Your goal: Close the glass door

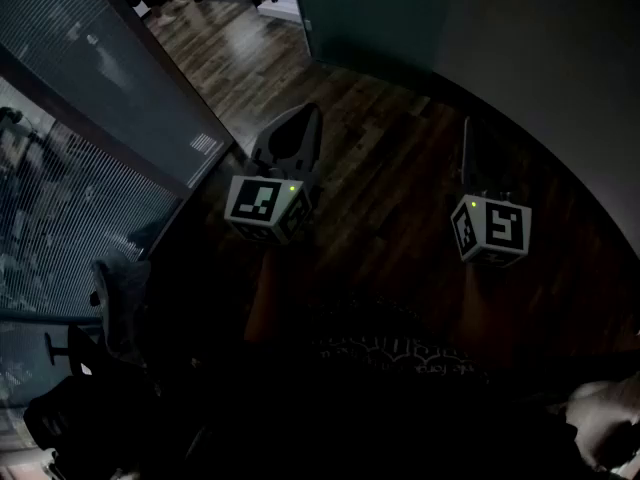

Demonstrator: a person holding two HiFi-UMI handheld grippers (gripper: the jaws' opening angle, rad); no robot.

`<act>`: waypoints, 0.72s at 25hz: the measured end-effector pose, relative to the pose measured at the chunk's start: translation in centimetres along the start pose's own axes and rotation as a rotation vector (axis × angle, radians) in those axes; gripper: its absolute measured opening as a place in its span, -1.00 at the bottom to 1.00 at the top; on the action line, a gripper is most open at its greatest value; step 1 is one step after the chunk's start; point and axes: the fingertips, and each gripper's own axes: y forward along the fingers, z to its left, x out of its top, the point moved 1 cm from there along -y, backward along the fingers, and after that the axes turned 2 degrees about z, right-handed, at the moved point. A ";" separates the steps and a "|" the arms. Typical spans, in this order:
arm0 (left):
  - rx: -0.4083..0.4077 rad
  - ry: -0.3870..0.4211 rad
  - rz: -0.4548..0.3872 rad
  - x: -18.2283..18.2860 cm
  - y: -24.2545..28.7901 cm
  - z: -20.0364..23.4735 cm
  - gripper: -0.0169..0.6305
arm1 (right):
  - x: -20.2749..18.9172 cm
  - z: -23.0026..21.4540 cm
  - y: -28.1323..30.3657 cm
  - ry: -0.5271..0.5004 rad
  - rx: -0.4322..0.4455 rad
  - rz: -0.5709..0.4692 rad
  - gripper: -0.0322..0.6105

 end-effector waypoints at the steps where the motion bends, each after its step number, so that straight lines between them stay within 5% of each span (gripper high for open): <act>1: 0.002 0.000 -0.001 0.0 0.0 -0.1 -0.94 | 0.0 -0.1 0.0 -0.001 0.000 0.000 -0.89; 18: -0.026 0.007 -0.008 0.3 1.7 -1.5 -0.94 | -0.1 -2.4 -0.2 0.007 -0.022 -0.012 -0.89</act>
